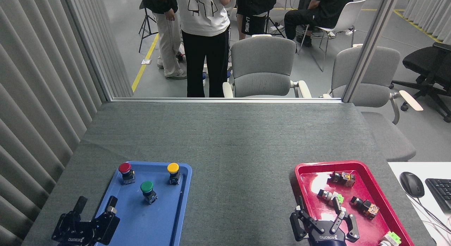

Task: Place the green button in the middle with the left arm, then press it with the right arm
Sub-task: 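Move the left gripper forward toward the green button on the blue tray, then grasp the green button with the left gripper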

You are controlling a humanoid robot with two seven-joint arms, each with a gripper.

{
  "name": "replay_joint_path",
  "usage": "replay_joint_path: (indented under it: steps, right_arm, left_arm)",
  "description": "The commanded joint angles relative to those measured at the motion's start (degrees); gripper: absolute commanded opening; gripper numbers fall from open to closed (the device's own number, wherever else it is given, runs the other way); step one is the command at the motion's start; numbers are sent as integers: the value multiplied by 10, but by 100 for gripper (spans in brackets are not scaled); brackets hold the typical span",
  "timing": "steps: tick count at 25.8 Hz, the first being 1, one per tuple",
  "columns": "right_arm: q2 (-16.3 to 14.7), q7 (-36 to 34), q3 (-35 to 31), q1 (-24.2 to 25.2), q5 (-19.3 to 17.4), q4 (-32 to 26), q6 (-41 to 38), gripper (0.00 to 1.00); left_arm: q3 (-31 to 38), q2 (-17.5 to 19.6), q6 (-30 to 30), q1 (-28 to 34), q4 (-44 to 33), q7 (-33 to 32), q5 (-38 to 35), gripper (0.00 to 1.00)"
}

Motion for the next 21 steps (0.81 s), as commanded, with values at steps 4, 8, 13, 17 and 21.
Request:
replay_joint_path:
  steps: [4, 8, 13, 17, 21]
  right_arm:
    - [-1, -1, 0, 0, 0, 0, 1, 99]
    - [0, -1, 0, 0, 0, 0, 3, 99]
    - [1, -1, 0, -1, 0, 0, 9, 99]
    - [4, -1, 1, -1, 0, 0, 7, 99]
    - [4, -1, 1, 0, 0, 0, 7, 99]
  left_arm:
    - [-66, -15, 10, -53, 102, -13, -21, 99]
    - [-85, -26, 91, -59, 129, -15, -75, 99]
    - [-118, -74, 155, -82, 144, -17, -180, 99]
    - [-131, -102, 179, -94, 168, -17, -212, 99]
    - [-136, -113, 183, -127, 205, -17, -211, 99]
